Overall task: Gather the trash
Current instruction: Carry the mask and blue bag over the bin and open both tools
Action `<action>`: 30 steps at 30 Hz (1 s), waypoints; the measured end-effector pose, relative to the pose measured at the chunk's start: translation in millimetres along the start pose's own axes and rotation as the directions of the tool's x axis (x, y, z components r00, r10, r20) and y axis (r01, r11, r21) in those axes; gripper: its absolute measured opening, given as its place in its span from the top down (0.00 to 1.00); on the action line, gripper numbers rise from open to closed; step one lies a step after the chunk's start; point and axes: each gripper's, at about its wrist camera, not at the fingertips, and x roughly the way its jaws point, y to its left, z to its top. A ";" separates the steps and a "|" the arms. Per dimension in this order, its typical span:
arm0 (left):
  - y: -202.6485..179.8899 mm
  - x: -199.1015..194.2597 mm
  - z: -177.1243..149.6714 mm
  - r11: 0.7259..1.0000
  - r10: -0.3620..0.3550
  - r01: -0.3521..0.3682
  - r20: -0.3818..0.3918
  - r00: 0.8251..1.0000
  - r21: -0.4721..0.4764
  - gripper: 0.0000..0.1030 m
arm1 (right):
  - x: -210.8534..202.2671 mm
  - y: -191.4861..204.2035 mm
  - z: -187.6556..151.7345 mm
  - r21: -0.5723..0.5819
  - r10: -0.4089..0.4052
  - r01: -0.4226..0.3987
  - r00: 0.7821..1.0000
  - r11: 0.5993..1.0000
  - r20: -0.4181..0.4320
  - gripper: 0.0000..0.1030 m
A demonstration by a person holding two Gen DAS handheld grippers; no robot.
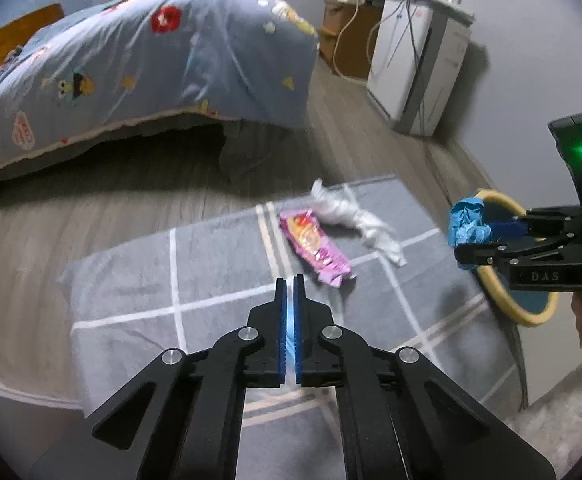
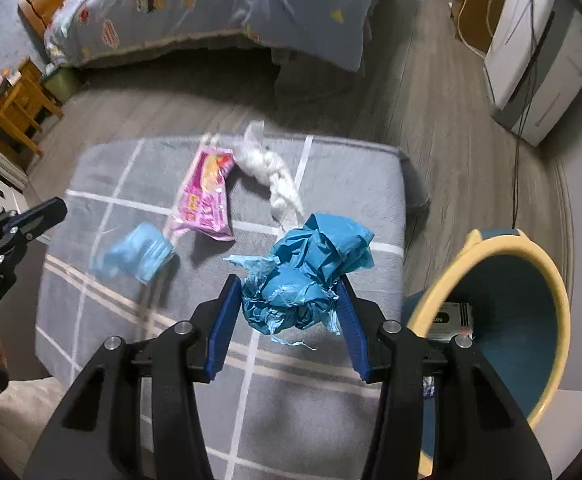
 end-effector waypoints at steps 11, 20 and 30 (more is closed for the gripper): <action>-9.8 -10.7 -4.1 1.000 -0.019 0.019 0.009 1.000 -0.020 0.95 | -42.9 -13.9 -20.0 0.059 0.013 -0.017 0.997 0.998 0.072 0.54; -29.9 57.7 -47.6 0.999 -0.045 0.044 -0.161 0.986 -0.012 0.45 | -45.3 -23.9 -22.1 0.101 0.020 -0.029 0.996 0.994 0.086 0.54; -31.9 93.0 -60.4 0.998 -0.055 0.056 -0.271 0.961 -0.006 0.86 | -52.4 -29.8 -19.1 0.079 0.006 -0.015 0.994 0.997 0.114 0.54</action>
